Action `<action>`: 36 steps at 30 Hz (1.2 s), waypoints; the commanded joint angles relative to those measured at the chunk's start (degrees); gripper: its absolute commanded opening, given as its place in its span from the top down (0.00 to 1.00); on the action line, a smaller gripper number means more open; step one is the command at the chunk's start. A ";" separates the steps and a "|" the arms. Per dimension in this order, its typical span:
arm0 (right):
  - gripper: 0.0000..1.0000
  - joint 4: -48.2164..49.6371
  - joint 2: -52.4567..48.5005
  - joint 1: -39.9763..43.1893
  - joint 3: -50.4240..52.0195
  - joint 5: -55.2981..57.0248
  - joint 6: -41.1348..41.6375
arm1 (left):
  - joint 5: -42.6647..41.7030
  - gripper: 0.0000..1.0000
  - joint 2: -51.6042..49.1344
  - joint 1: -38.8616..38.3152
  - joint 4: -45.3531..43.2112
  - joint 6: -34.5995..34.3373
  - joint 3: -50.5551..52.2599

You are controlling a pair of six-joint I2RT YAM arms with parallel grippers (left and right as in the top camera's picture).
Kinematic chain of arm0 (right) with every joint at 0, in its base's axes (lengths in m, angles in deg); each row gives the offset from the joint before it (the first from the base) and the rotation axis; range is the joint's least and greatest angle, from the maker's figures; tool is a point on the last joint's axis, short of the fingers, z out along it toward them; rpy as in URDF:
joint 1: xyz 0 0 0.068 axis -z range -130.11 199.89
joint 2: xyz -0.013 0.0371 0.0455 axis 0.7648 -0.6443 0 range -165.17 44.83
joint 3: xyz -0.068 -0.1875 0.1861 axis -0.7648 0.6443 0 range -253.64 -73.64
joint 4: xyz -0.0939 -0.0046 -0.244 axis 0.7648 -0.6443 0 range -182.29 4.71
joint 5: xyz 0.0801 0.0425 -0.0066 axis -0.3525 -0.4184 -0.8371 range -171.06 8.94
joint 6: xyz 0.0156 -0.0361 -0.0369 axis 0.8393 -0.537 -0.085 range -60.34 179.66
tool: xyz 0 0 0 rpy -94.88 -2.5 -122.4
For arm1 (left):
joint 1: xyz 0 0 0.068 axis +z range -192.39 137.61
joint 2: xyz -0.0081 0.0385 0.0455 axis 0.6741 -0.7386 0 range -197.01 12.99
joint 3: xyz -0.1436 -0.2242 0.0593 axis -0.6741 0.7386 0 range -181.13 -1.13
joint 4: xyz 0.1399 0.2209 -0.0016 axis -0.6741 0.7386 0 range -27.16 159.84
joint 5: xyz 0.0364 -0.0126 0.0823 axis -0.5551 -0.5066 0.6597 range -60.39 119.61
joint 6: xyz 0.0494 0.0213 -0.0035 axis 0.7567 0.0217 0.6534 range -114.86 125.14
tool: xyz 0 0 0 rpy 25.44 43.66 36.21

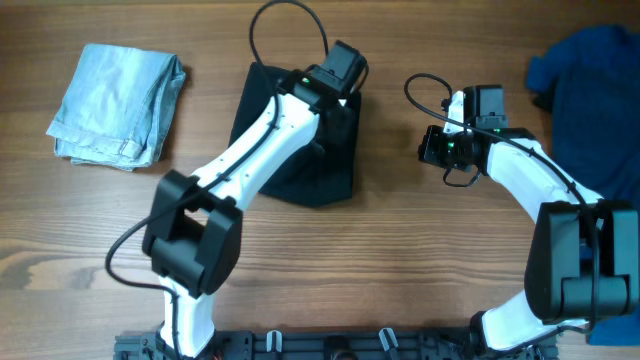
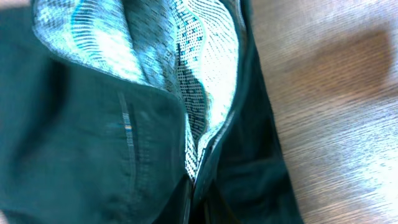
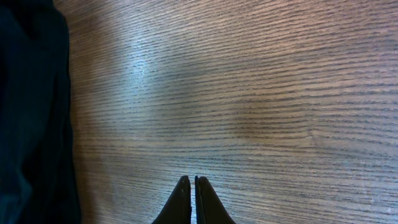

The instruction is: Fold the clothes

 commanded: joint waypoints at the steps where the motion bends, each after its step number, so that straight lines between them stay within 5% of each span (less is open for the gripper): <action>1: 0.96 0.13 -0.70 -0.20 0.04 -1.31 0.37 | -6.88 0.96 -1.18 -0.94 -0.13 -4.79 -0.92; 5: 0.95 0.39 -0.70 -0.20 0.04 -1.31 0.35 | -13.77 0.93 -1.18 -1.70 -0.09 -4.76 -0.92; 6: 0.95 0.37 -0.70 -0.20 0.04 -1.31 0.33 | -14.95 0.79 -1.16 -1.79 0.13 -4.76 -0.92; 8: 0.95 0.39 -0.70 -0.20 0.04 -1.31 0.33 | -17.90 0.34 -1.16 -1.95 0.98 -4.57 -0.92; 9: 0.96 0.68 -0.70 -0.20 0.04 -1.33 0.39 | -18.43 0.23 -1.16 -1.95 1.09 -4.48 -0.92; 13: 0.95 3.34 -0.68 -0.20 0.02 -2.05 0.33 | -19.54 0.13 0.63 -1.44 1.38 -4.24 -0.98; 17: 0.94 4.66 -0.39 -0.17 -2.12 -5.51 0.17 | -20.35 0.16 6.67 0.57 1.09 -4.11 -1.53; 18: 0.94 4.76 -0.24 -0.20 -2.99 -8.17 -0.17 | -20.31 0.38 8.20 1.16 1.03 -4.09 -1.53; 19: 0.94 5.16 -0.20 -0.20 -3.85 -11.63 -0.98 | -20.11 0.73 9.68 1.88 1.03 -4.09 -1.53; 20: 0.94 5.77 -0.15 -0.24 -4.66 -15.47 -1.55 | -19.23 0.96 10.93 2.69 1.11 -4.09 -1.53; 28: 0.96 17.16 -0.15 -2.86 -5.88 -28.30 -1.29 | -16.52 0.96 13.03 11.63 6.21 -4.04 -1.42; 36: 0.96 27.43 -1.07 -11.82 -5.88 -20.90 1.62 | -31.71 0.96 8.55 14.86 5.29 2.62 3.78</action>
